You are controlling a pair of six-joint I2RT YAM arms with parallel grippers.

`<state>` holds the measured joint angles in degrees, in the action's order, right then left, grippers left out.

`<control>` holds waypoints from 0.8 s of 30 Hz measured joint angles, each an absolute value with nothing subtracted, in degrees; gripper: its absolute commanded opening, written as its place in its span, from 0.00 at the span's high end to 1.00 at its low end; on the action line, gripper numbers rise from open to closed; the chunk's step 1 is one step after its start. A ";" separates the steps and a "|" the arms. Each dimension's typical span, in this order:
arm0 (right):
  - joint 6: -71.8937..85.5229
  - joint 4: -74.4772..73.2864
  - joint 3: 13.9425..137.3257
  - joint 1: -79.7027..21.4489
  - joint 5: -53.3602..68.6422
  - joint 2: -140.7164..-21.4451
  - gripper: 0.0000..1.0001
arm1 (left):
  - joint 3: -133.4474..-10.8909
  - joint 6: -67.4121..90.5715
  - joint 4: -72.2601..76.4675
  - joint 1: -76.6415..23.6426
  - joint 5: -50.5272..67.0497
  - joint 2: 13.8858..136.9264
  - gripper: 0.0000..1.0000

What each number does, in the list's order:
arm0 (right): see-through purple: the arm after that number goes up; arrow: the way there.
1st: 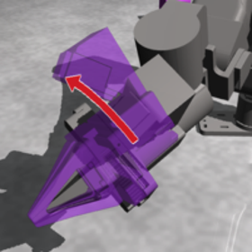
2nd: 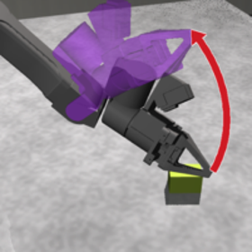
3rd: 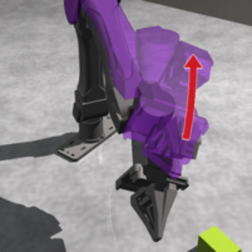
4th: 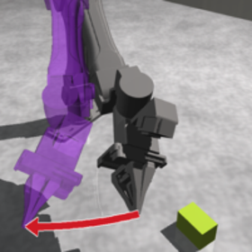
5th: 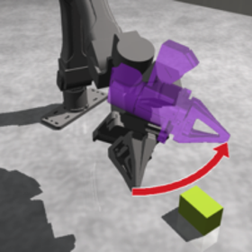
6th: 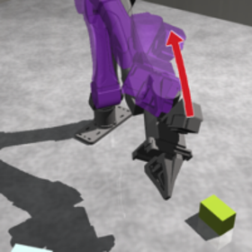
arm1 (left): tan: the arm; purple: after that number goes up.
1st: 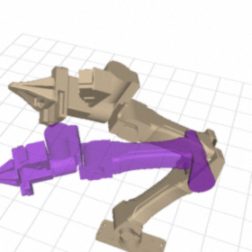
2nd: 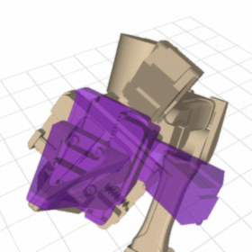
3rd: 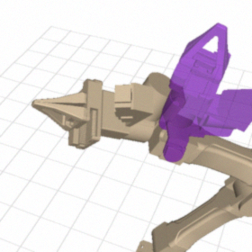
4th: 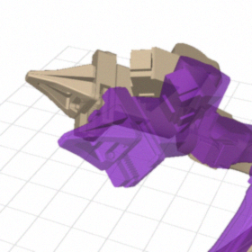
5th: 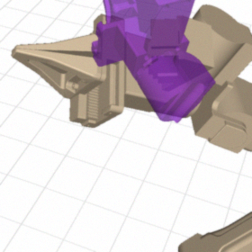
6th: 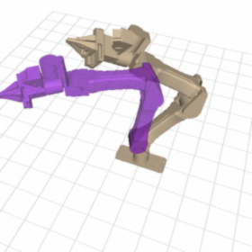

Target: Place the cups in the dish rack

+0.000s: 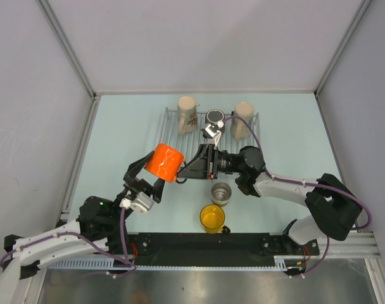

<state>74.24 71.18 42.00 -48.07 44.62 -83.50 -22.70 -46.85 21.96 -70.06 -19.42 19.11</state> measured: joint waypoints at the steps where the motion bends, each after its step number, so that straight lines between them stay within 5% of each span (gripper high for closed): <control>1: 73.91 70.94 42.02 -48.07 44.66 -83.44 1.00 | -22.48 -46.63 22.02 -70.08 -19.25 18.70 0.32; 13: 66.37 62.26 42.87 -47.99 43.83 -79.46 1.00 | -20.56 -45.95 20.45 -70.13 -19.46 14.85 0.29; 24: 43.92 35.66 50.30 -49.10 31.16 -70.59 1.00 | -19.18 -46.00 18.98 -70.13 -19.97 13.76 0.24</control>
<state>43.92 35.66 50.30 -49.10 31.16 -70.59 -19.18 -46.00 18.98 -70.13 -19.97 13.76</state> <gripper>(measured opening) 0.202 0.759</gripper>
